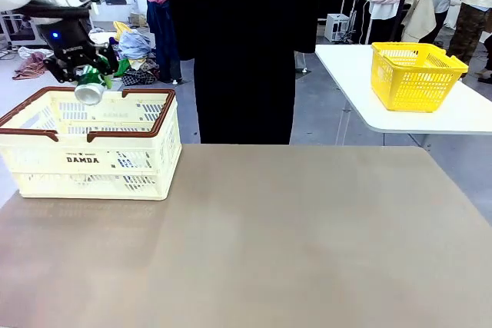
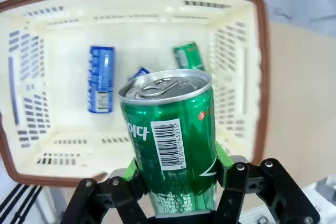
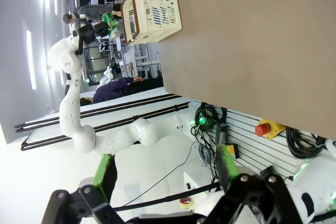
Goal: Place the drinks into the Shopping basket.
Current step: Pick up one drink and place it into the Shopping basket.
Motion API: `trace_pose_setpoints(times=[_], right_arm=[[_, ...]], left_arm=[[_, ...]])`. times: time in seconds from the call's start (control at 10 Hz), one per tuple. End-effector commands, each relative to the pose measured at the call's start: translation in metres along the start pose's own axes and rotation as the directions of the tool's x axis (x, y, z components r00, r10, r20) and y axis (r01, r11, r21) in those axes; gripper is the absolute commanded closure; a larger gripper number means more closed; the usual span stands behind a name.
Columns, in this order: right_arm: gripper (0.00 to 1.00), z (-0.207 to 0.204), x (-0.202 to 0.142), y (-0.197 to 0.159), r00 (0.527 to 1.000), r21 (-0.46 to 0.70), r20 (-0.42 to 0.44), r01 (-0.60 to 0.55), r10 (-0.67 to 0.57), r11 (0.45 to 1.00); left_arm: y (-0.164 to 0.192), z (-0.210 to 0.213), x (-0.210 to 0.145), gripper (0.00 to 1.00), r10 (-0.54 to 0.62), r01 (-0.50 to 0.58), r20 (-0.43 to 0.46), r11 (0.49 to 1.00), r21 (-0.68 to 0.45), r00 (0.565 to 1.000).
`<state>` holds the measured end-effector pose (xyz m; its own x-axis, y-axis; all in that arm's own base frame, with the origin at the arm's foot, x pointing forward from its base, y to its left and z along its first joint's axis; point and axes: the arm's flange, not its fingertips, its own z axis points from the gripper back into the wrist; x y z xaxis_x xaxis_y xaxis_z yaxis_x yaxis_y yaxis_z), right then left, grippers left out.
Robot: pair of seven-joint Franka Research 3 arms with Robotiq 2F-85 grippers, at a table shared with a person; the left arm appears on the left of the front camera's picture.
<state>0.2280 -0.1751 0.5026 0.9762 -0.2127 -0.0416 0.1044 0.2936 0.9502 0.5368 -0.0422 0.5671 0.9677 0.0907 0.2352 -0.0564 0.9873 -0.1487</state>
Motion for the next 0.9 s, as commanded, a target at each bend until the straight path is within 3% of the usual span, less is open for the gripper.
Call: trace_pose_setpoints(times=[0.0, 0.1, 0.2, 0.6, 0.8], right_arm=[[0.00, 0.003, -0.002, -0.001, 1.000, -0.008, -0.009, -0.019, 0.019, 1.000], [0.00, 0.003, -0.002, -0.001, 1.000, -0.008, -0.009, -0.019, 0.019, 1.000], [0.00, 0.003, -0.002, -0.001, 1.000, -0.008, -0.009, -0.019, 0.019, 1.000], [0.00, 0.003, -0.002, -0.001, 1.000, -0.008, -0.009, -0.019, 0.019, 1.000], [0.00, 0.003, -0.002, -0.001, 1.000, -0.008, -0.009, -0.019, 0.019, 1.000]], left_arm=[[-0.003, 0.009, 0.001, 1.00, 0.000, 0.001, -0.028, 0.999, 0.052, 1.000], [0.000, 0.007, 0.003, 1.00, 0.094, -0.095, 0.014, 0.994, 0.057, 0.995], [0.005, -0.008, 0.006, 1.00, -0.001, 0.001, -0.021, 1.000, 0.026, 1.000], [0.004, -0.013, 0.006, 1.00, 0.018, -0.017, -0.028, 0.999, 0.038, 0.999], [0.008, -0.046, 0.038, 1.00, -0.025, 0.026, -0.029, 0.998, 0.061, 0.999]])
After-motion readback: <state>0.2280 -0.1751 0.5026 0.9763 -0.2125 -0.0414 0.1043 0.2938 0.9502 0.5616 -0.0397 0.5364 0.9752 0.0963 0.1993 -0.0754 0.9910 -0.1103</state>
